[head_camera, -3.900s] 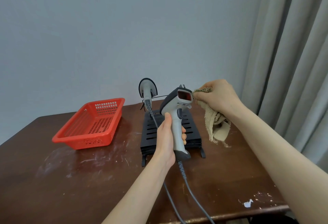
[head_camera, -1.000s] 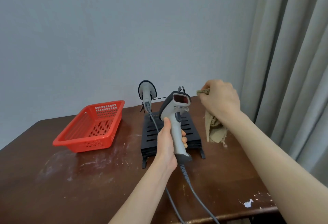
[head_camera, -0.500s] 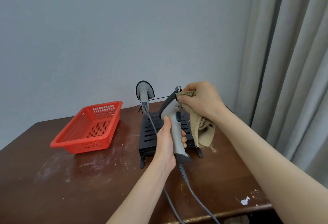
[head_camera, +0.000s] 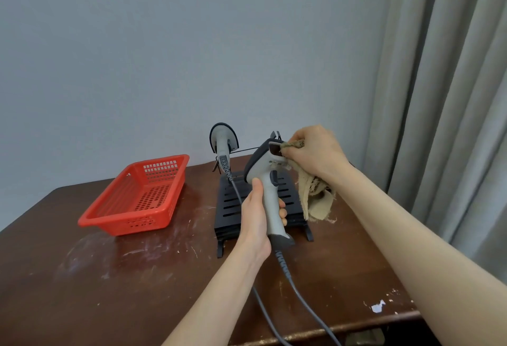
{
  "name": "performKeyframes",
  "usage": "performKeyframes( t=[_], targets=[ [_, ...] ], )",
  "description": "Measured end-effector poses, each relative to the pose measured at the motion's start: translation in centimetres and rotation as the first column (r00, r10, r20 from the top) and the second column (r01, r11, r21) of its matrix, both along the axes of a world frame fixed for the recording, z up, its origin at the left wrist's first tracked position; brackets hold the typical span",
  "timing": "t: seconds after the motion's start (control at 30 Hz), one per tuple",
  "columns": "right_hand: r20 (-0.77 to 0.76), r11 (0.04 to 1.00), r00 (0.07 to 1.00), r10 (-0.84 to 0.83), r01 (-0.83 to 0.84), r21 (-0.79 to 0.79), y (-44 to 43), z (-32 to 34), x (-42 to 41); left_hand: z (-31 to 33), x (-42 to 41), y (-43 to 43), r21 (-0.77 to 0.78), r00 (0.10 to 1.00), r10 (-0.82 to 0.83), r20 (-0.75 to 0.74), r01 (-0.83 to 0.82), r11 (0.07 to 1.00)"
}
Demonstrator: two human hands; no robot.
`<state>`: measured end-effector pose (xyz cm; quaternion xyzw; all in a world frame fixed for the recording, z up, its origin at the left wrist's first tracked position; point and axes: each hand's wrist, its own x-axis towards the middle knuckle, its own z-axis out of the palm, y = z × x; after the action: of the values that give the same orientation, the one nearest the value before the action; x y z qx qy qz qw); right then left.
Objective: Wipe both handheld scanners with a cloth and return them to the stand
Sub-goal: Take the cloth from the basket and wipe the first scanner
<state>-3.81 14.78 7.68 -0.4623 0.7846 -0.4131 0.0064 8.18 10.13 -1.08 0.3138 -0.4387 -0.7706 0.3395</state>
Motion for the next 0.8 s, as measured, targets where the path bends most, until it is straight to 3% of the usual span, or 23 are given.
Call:
performKeyframes(
  t=[0.07, 0.23, 0.37, 0.53, 0.67, 0.73, 0.8],
  targets=[
    [-0.032, 0.998, 0.998, -0.050, 0.051, 0.044, 0.1, -0.4, -0.3, -0.1, 0.0, 0.0, -0.007, 1.000, -0.001, 0.020, 0.001, 1.000],
    [0.051, 0.998, 0.997, 0.055, -0.053, -0.041, -0.1, 0.1, 0.2, 0.3, -0.1, -0.2, -0.007, 1.000, 0.000, -0.002, 0.000, 1.000],
    [-0.031, 0.995, 0.997, -0.073, 0.075, 0.064, 0.3, -0.4, -0.8, 0.3, 0.2, 0.0, -0.042, 0.999, 0.015, 0.042, -0.013, 0.999],
    [0.079, 0.995, 0.995, 0.056, -0.049, -0.088, 0.3, 0.8, 0.0, 0.9, -0.3, 0.2, -0.020, 1.000, 0.013, -0.009, -0.013, 1.000],
    [-0.097, 0.991, 0.989, -0.109, 0.116, 0.065, 0.5, 0.3, -0.5, 0.4, -0.3, 0.5, 0.024, 1.000, 0.016, -0.023, -0.015, 1.000],
    [-0.114, 0.991, 0.985, -0.129, 0.133, 0.028, 0.6, 0.4, -0.8, 0.2, -0.4, 0.7, 0.058, 0.999, 0.019, -0.042, -0.016, 0.998],
    [-0.031, 0.997, 0.998, -0.056, 0.055, -0.047, 0.7, 0.8, -0.5, 0.3, -0.7, 0.8, 0.076, 0.998, 0.013, -0.058, -0.009, 0.997]
  ],
)
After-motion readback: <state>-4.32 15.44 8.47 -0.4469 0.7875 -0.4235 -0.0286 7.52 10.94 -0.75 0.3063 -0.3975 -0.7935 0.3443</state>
